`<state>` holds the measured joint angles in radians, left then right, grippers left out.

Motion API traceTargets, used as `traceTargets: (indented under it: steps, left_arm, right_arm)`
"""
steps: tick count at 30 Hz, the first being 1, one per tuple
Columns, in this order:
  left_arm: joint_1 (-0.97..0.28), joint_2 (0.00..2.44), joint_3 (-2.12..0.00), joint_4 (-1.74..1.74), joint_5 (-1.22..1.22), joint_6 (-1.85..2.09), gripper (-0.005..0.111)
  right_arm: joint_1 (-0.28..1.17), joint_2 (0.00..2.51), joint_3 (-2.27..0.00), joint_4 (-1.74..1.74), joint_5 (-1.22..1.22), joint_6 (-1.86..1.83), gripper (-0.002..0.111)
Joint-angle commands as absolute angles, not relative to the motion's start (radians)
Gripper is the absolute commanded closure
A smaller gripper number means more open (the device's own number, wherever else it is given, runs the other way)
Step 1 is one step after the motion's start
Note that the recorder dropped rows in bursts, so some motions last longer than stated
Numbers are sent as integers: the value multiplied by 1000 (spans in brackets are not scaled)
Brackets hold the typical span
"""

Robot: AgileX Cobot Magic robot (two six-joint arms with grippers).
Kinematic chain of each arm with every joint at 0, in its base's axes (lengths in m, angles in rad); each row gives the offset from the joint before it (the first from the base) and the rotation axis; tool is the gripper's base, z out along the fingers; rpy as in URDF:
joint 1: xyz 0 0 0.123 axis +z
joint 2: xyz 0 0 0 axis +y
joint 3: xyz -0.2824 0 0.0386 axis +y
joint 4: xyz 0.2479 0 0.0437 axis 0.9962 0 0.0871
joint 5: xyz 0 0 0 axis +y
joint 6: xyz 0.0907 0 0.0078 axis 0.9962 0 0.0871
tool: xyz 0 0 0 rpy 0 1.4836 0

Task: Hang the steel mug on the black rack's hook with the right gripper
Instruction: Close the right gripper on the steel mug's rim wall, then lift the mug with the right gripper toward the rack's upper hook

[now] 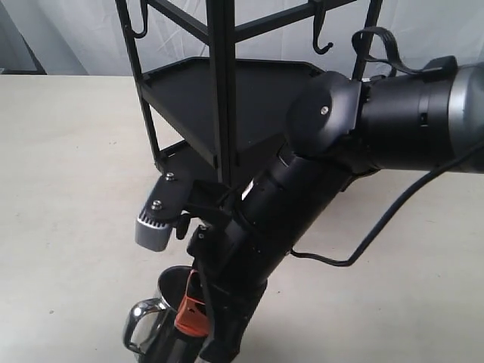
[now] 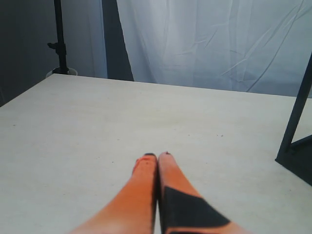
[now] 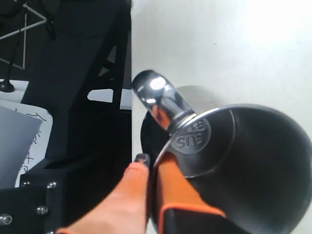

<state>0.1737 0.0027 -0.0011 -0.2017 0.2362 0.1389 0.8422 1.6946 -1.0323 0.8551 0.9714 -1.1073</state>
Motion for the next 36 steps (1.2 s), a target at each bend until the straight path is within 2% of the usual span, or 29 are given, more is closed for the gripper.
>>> traceTargets:
  steps: [1,7,11,16,24,30,36]
  left_arm:
    - [177,0,0,-191,239,138,105]
    - [177,0,0,-186,239,138,105]
    - [177,0,0,-183,239,138,105]
    - [177,0,0,-183,239,138,105]
    - [177,0,0,-180,237,138,105]
    - [177,0,0,-180,237,138,105]
    - [177,0,0,-179,237,138,105]
  right_arm:
    - [839,1647,-1030,878,1005,-1072,109]
    - [764,1550,-1030,916,1124,-1043,109]
    - [598,1475,-1030,999,1221,-1056,109]
    - [388,1409,-1030,1029,1221,-1074,109]
    - [168,1395,-1030,1031,1221,-1074,109]
    - [73,1392,-1030,1068,1221,-1074,109]
    - [58,1390,-1030,1088,1221,-1072,109]
